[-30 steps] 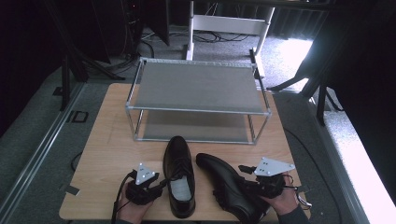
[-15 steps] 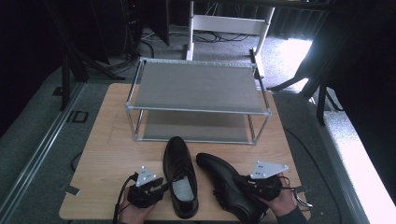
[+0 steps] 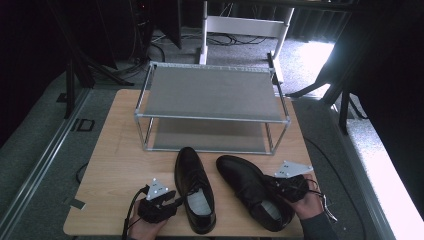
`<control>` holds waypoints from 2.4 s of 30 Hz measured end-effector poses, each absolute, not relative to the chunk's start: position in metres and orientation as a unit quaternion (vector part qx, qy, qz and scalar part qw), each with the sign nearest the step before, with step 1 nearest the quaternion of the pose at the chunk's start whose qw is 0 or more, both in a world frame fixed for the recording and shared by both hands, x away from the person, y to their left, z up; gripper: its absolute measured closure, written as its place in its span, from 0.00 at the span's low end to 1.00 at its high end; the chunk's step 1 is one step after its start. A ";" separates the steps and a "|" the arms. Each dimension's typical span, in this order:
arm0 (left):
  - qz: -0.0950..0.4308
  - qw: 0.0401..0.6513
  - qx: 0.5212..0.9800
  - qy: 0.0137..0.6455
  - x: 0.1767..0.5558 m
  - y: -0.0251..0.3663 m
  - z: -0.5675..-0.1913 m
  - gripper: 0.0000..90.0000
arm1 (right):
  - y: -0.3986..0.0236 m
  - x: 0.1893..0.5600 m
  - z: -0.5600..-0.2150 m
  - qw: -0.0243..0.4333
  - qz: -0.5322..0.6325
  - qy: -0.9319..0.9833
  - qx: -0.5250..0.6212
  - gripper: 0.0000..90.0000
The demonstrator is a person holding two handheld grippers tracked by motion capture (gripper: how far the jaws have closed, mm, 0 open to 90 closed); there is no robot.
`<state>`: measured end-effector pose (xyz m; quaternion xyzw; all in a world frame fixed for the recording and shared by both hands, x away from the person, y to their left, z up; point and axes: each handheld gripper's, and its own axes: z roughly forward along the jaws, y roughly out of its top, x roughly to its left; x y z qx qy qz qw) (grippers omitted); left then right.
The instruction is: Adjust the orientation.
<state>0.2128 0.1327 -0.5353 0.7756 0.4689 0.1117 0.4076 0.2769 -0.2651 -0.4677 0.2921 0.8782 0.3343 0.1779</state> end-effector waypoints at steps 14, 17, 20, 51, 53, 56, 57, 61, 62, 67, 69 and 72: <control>0.111 0.403 0.774 0.475 0.217 0.134 -0.538 0.65 | -0.315 0.291 -0.472 0.178 0.379 0.828 0.374 0.77; 0.113 0.403 0.774 0.475 0.217 0.134 -0.539 0.64 | -0.317 0.286 -0.467 0.186 0.384 0.826 0.369 0.72; 0.112 0.403 0.774 0.475 0.217 0.134 -0.539 0.64 | -0.318 0.279 -0.462 0.183 0.385 0.833 0.352 0.65; 0.088 0.401 0.780 0.472 0.239 0.121 -0.545 0.73 | -0.290 0.292 -0.477 0.201 0.326 0.866 0.322 0.90; 0.083 0.404 0.785 0.463 0.241 0.112 -0.545 0.73 | -0.289 0.294 -0.476 0.205 0.323 0.866 0.323 0.90; 0.077 0.407 0.789 0.454 0.244 0.104 -0.546 0.73 | -0.287 0.296 -0.474 0.213 0.323 0.863 0.324 0.90; 0.077 0.407 0.789 0.454 0.244 0.104 -0.546 0.73 | -0.287 0.297 -0.473 0.214 0.323 0.863 0.324 0.90; 0.072 0.409 0.792 0.447 0.248 0.095 -0.546 0.73 | -0.285 0.300 -0.468 0.222 0.331 0.856 0.329 0.90; 0.070 0.409 0.794 0.444 0.251 0.090 -0.546 0.73 | -0.283 0.301 -0.466 0.224 0.334 0.854 0.330 0.91; 0.066 0.411 0.799 0.434 0.256 0.077 -0.546 0.73 | -0.273 0.310 -0.466 0.235 0.324 0.854 0.331 0.91; 0.065 0.413 0.800 0.430 0.258 0.072 -0.546 0.73 | -0.263 0.312 -0.469 0.248 0.306 0.858 0.329 0.91; 0.061 0.416 0.801 0.426 0.260 0.066 -0.547 0.73 | -0.253 0.310 -0.472 0.269 0.298 0.856 0.325 0.91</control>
